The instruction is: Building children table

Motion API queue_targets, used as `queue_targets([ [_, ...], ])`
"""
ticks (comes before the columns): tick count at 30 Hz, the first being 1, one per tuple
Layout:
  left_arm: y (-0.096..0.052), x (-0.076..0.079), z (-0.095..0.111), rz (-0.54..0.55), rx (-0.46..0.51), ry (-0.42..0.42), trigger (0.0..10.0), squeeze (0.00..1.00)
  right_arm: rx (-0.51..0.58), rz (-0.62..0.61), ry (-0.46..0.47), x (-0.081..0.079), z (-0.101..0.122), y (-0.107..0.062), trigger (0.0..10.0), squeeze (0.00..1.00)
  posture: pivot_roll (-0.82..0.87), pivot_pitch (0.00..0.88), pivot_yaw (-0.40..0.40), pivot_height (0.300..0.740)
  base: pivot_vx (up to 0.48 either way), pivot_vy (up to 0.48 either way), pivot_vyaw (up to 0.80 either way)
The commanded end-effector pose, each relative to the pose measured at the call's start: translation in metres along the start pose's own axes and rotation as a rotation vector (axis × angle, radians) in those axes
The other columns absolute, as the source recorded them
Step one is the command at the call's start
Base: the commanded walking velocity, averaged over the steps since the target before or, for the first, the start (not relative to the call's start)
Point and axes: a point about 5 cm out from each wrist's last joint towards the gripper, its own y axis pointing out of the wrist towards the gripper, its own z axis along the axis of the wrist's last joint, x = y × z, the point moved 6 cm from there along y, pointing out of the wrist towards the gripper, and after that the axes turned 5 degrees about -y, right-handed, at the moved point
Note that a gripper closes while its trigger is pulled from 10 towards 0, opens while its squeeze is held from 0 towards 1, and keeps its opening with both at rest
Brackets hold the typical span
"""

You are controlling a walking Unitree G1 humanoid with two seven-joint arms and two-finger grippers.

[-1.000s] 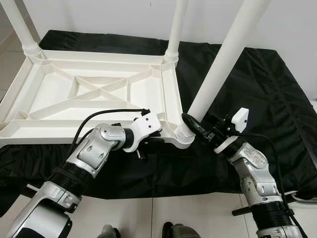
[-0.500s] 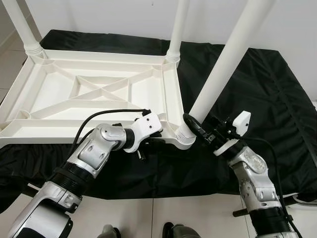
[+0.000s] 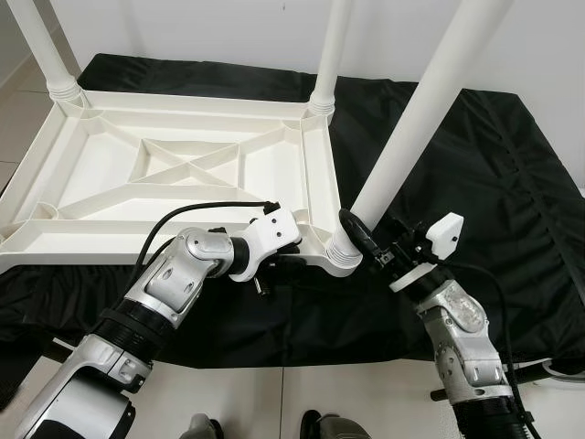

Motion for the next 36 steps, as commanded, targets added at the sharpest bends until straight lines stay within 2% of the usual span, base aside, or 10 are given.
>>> queue_targets([
  [1, -0.001, -0.001, 0.018, -0.009, 0.048, 0.053, 10.0, 0.0, -0.289, -0.038, 0.086, -0.009, -0.068, -0.032, 10.0, 0.0, -0.06, 0.156, -0.018, 0.74, 0.0, 0.0, 0.0],
  [17, -0.002, -0.003, 0.019, -0.007, 0.047, 0.057, 10.0, 0.0, -0.255, -0.147, 0.067, -0.012, -0.06, -0.026, 10.0, 0.0, -0.06, 0.159, -0.016, 0.74, 0.0, 0.0, 0.0],
  [32, -0.002, -0.004, 0.02, -0.004, 0.052, 0.056, 10.0, 0.0, -0.228, -0.277, 0.007, -0.005, -0.05, -0.021, 10.0, 0.0, -0.07, 0.162, -0.018, 0.74, 0.0, 0.0, 0.0],
  [36, -0.002, -0.004, 0.02, -0.004, 0.052, 0.056, 10.0, 0.0, -0.228, -0.277, 0.007, -0.005, -0.05, -0.021, 10.0, 0.0, -0.07, 0.162, -0.018, 0.74, 0.0, 0.0, 0.0],
])
